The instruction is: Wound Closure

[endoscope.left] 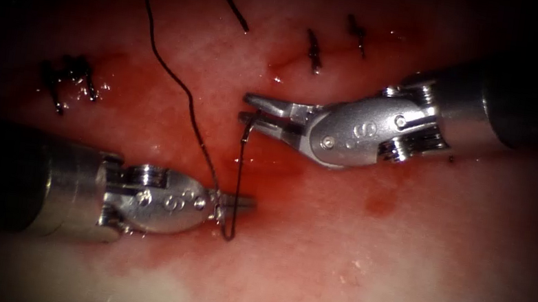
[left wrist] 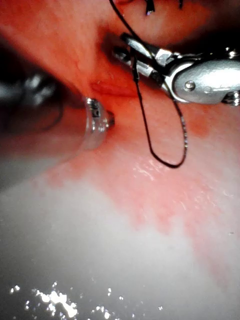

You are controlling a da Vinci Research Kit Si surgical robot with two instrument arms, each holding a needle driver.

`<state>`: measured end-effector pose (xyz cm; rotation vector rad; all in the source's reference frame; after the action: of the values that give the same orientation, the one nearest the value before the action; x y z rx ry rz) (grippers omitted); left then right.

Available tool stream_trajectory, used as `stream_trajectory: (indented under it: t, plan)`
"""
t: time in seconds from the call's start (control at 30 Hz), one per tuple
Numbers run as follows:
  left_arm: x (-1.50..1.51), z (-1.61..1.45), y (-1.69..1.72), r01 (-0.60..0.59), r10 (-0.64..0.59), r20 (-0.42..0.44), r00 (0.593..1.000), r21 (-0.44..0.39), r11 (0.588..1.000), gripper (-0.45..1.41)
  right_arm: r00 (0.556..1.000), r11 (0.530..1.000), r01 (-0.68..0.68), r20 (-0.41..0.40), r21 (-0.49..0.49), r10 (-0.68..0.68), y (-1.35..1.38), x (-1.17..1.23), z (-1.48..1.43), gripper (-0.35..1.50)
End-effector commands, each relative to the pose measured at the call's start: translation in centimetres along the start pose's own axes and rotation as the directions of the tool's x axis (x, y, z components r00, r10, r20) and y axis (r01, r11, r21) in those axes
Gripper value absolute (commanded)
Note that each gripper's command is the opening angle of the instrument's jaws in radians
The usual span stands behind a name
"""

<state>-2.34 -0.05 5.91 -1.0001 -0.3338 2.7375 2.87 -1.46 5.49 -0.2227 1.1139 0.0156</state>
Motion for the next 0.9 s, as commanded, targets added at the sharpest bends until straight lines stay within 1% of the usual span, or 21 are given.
stream_trajectory:
  t: [0.03, 0.1, 0.17, 0.2, 0.23, 0.27, 0.33, 0.37, 0.47, 0.5, 0.53, 0.57, 0.73, 0.8, 0.9]
  plan:
    - [-0.01, 0.08, 0.09, 0.001, -0.001, -0.001, 1.000, -0.005, 1.000, -0.16, 1.000, 1.000, 0.002, 0.010, 0.019, -0.002, -0.09, -0.04, 0.05, -0.35]
    - [-0.01, 0.07, 0.09, 0.001, -0.001, -0.001, 1.000, -0.006, 1.000, -0.16, 1.000, 1.000, 0.006, 0.014, 0.027, -0.007, -0.10, -0.06, 0.04, -0.35]
    - [0.00, 0.07, 0.08, 0.001, -0.001, -0.001, 1.000, -0.007, 1.000, -0.16, 0.997, 0.996, -0.080, 0.015, 0.030, 0.079, -0.12, -0.07, 0.04, -0.35]
    - [0.00, 0.07, 0.08, 0.001, -0.001, -0.001, 1.000, -0.007, 1.000, -0.16, 0.990, 0.989, -0.143, 0.018, 0.030, 0.142, -0.13, -0.08, 0.04, -0.35]
    - [0.00, 0.07, 0.07, 0.002, -0.002, -0.001, 1.000, -0.007, 1.000, -0.16, 0.985, 0.985, -0.171, 0.015, 0.034, 0.170, -0.14, -0.09, 0.05, -0.35]
    - [0.01, 0.07, 0.07, 0.002, -0.002, -0.003, 1.000, -0.010, 1.000, -0.16, 0.974, 0.973, -0.227, 0.015, 0.039, 0.226, -0.14, -0.10, 0.06, -0.35]
    - [0.03, 0.06, 0.04, 0.004, -0.004, 0.004, 1.000, 0.001, 1.000, -0.15, 0.942, 0.941, -0.335, -0.001, 0.053, 0.336, -0.15, -0.14, 0.07, -0.35]
    - [0.06, 0.04, 0.00, 0.008, -0.008, 0.009, 1.000, 0.022, 1.000, -0.15, 0.917, 0.916, -0.395, -0.027, 0.061, 0.397, -0.15, -0.19, 0.09, -0.35]
    - [0.07, 0.03, -0.02, 0.012, -0.012, 0.009, 1.000, 0.041, 0.999, -0.15, 0.859, 0.861, -0.506, -0.062, 0.061, 0.509, -0.11, -0.26, 0.10, -0.35]
    - [0.07, 0.04, -0.03, 0.012, -0.012, 0.011, 1.000, 0.044, 0.999, -0.15, 0.823, 0.826, -0.560, -0.077, 0.062, 0.563, -0.08, -0.28, 0.10, -0.35]
    - [0.07, 0.05, -0.03, 0.011, -0.012, 0.011, 1.000, 0.045, 0.999, -0.15, 0.801, 0.805, -0.590, -0.078, 0.058, 0.593, -0.05, -0.29, 0.11, -0.35]
    - [0.04, 0.08, -0.02, 0.008, -0.009, 0.011, 1.000, 0.049, 0.999, -0.15, 0.770, 0.774, -0.630, -0.074, 0.062, 0.633, 0.02, -0.31, 0.12, -0.35]
    - [-0.08, 0.18, 0.02, 0.002, -0.003, 0.012, 1.000, 0.068, 0.998, -0.15, 0.762, 0.765, -0.642, -0.069, 0.048, 0.644, 0.17, -0.33, 0.11, -0.35]
    - [-0.15, 0.24, 0.06, 0.012, -0.013, 0.019, 1.000, 0.060, 0.998, -0.15, 0.759, 0.762, -0.646, -0.067, 0.042, 0.647, 0.22, -0.33, 0.11, -0.35]
    - [-0.26, 0.32, 0.12, 0.016, -0.017, 0.033, 0.999, 0.044, 0.999, -0.15, 0.751, 0.756, -0.655, -0.091, 0.021, 0.653, 0.31, -0.31, 0.10, -0.35]
